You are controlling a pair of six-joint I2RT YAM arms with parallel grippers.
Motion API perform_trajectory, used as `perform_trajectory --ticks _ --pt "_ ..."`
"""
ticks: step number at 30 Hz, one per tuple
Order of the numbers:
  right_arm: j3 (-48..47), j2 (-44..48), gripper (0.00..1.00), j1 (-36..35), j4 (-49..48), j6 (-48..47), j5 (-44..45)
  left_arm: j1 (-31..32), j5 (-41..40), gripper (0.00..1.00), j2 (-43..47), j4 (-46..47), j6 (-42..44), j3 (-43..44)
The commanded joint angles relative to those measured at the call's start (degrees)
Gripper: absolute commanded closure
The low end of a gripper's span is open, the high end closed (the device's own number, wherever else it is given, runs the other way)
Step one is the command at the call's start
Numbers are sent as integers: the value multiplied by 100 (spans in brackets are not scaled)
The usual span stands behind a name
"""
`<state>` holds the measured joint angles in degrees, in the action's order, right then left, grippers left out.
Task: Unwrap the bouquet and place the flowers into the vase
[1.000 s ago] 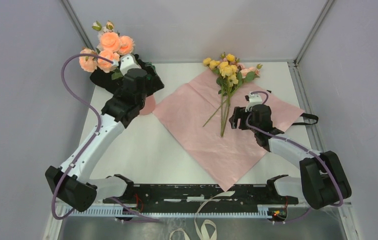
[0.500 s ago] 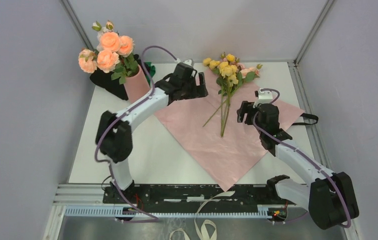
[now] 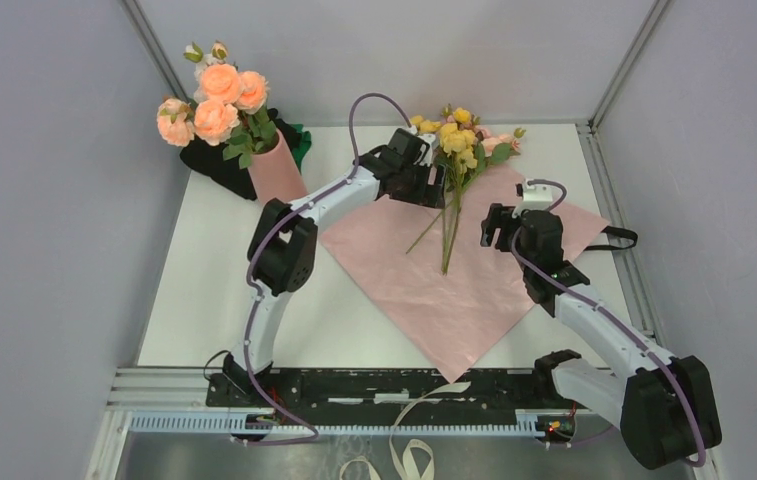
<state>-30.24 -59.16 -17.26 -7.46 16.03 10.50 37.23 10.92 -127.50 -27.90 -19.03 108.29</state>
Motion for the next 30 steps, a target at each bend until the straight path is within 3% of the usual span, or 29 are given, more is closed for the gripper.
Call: perform_trajectory --ticks 1,3,10,19,30 --pt "140 83 22 27 -22 -56 109 53 139 14 -109 -170 629 413" --pt "172 57 22 30 -55 -32 75 95 142 22 -136 -72 314 377" --pt "185 39 22 29 -52 5 -62 278 -84 30 -422 572 -698 298" --pt "253 235 22 64 156 -164 86 339 -352 39 -1125 851 -1053 951" --pt "295 317 22 75 254 -239 76 342 -927 48 -1330 1027 -1016 1282"
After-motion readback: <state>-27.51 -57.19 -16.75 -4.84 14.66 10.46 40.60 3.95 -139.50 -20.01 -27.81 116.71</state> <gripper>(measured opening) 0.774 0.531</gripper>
